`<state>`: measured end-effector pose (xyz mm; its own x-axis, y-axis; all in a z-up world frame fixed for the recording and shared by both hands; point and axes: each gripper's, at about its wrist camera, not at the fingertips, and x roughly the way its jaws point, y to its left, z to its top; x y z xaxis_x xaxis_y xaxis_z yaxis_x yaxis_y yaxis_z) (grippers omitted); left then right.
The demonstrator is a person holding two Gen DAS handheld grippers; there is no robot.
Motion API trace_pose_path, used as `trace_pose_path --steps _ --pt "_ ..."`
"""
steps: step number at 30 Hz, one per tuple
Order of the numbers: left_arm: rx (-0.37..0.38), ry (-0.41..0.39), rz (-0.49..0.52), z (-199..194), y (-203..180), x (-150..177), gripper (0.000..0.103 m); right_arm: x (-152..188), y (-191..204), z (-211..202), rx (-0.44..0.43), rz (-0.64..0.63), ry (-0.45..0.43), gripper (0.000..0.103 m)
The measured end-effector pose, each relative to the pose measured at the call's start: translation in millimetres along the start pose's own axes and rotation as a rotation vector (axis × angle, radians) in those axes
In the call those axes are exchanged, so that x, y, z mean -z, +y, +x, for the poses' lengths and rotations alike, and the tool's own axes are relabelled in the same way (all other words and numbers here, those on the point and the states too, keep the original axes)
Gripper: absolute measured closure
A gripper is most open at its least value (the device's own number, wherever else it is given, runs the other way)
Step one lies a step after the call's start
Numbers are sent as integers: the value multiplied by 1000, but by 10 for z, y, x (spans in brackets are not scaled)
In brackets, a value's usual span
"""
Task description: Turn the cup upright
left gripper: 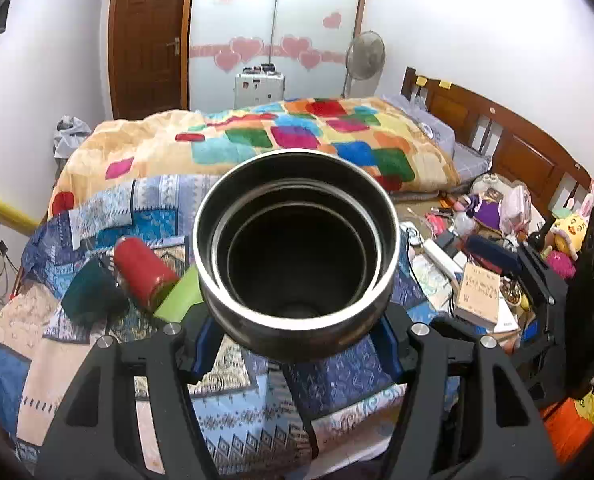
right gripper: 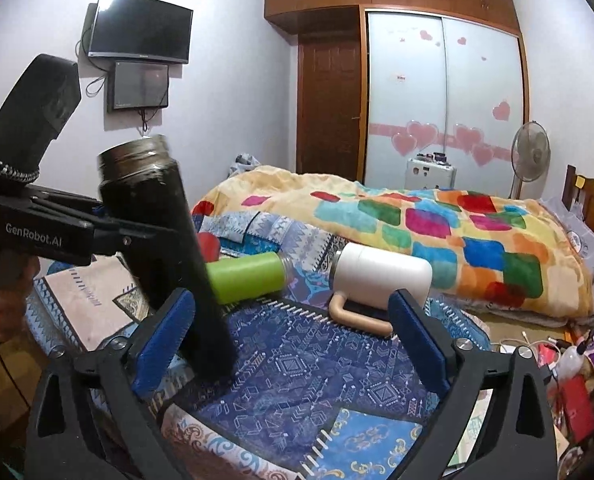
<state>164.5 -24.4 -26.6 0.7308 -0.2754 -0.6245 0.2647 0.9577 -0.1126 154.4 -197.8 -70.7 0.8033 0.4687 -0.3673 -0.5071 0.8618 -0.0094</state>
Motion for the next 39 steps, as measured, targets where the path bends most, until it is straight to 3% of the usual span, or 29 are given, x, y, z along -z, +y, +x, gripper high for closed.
trace_pose_path --steps 8,18,26,32,39 --pt "12 -4 -29 196 70 -127 39 4 -29 68 -8 12 4 2" --pt "9 89 -18 491 56 -21 39 20 -58 127 -9 29 10 2" --pt "-20 65 42 552 -119 -14 39 21 -75 112 -7 43 8 2" --pt "-10 43 12 454 -89 3 39 -14 -89 11 6 42 -4 2" --pt "-38 -67 -4 -121 -105 67 39 -99 -32 -257 29 50 -42 2"
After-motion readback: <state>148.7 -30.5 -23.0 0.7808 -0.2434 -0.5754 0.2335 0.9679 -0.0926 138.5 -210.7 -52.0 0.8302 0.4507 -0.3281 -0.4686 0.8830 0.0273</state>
